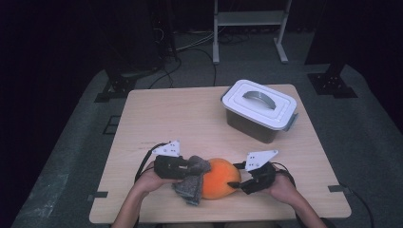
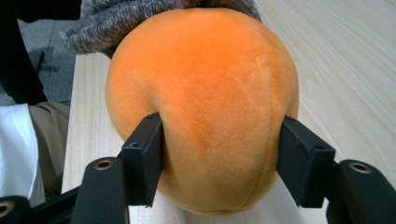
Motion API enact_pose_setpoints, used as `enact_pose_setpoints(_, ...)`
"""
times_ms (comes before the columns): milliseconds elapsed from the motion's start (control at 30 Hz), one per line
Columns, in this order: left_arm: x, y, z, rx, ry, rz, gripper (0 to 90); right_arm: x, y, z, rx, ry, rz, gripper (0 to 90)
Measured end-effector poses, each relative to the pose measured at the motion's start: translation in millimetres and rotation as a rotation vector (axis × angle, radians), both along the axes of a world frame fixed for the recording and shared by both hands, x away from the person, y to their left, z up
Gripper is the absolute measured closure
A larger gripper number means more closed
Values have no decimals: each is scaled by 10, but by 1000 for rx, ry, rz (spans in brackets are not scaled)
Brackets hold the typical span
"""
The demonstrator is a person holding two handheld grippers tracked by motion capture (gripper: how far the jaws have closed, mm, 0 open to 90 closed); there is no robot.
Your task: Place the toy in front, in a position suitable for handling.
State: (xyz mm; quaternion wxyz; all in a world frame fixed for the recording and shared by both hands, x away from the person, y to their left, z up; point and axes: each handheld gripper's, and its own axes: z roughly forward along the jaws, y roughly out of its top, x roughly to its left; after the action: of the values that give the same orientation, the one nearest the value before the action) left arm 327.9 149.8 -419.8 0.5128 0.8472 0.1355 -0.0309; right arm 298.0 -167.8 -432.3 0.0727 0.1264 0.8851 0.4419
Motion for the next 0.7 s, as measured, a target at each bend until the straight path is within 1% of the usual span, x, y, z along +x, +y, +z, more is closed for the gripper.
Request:
enact_pose_setpoints(67, -3, -14, 11, -13, 0, -4, 750, 5, 1, -2, 2, 2, -1, 369)
enact_pose_setpoints(100, -12, -31, 28, -33, -5, -13, 750, 4, 4, 0, 3, 2, -1, 369)
enact_pose_setpoints(133, -34, -69, 62, -68, -10, -27, 750, -4, 10, 4, 2, 0, 1, 370)
enact_pose_setpoints(200, -56, -125, 95, -59, -27, -36, 749, -17, 34, 8, 6, -14, 12, 370)
enact_pose_setpoints(267, -63, -158, 98, -25, -42, -32, 749, -19, 42, 5, 1, -19, 16, 370)
enact_pose_setpoints(300, -59, -155, 92, -16, -41, -28, 749, -11, 37, 3, 2, -19, 17, 370)
enact_pose_setpoints(367, -47, -122, 70, 16, -45, -10, 750, -7, 25, -3, 2, -7, 12, 370)
enact_pose_setpoints(400, -32, -87, 55, 29, -43, -2, 750, 2, 18, -7, 3, -10, 15, 370)
enact_pose_setpoints(433, -19, -47, 41, 39, -35, 16, 750, 9, 11, -9, 3, -8, 15, 370)
enact_pose_setpoints(500, 10, 39, 11, 69, -31, 50, 749, 14, 3, -12, 3, -1, 12, 370)
enact_pose_setpoints(533, 24, 81, -6, 64, -24, 61, 750, 16, -2, -13, 2, -2, 12, 370)
enact_pose_setpoints(567, 36, 122, -21, 47, -12, 71, 750, 18, -8, -16, 0, -2, 13, 369)
enact_pose_setpoints(633, 49, 154, -18, 38, -9, 79, 750, 24, -19, -20, 2, 0, 11, 369)
enact_pose_setpoints(700, 54, 162, 7, 16, -8, 80, 750, 21, -13, -17, 1, -2, 9, 369)
